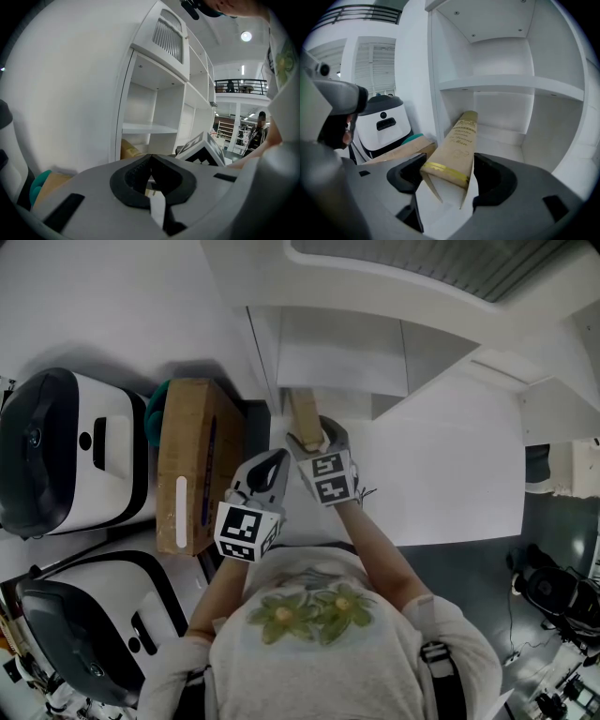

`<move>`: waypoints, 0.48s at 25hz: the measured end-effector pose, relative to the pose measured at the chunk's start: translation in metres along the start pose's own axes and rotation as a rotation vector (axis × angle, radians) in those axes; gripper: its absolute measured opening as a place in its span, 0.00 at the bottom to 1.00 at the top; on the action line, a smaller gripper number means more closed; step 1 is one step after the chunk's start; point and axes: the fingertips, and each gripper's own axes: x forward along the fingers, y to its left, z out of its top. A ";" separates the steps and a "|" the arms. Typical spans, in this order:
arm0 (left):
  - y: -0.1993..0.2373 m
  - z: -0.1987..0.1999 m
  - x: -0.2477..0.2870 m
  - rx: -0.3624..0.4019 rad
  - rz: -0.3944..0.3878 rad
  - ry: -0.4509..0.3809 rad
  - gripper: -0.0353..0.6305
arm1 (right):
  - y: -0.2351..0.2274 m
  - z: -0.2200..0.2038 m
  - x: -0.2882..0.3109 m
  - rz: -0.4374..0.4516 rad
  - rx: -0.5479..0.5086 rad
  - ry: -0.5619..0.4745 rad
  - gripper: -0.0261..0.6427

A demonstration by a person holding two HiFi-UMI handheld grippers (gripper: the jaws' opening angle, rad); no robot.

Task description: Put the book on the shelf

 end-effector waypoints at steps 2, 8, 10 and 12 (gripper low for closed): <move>0.000 0.001 0.000 -0.002 -0.001 -0.002 0.10 | 0.002 -0.003 -0.006 0.018 0.009 -0.011 0.49; -0.003 0.001 -0.002 -0.007 -0.006 -0.007 0.09 | 0.002 -0.020 -0.020 0.025 0.022 -0.002 0.49; -0.004 0.001 -0.002 -0.010 -0.005 -0.006 0.09 | 0.002 -0.022 -0.023 0.025 0.022 -0.009 0.49; -0.004 0.001 -0.004 -0.012 -0.005 -0.006 0.09 | 0.003 -0.023 -0.027 0.027 0.022 -0.013 0.49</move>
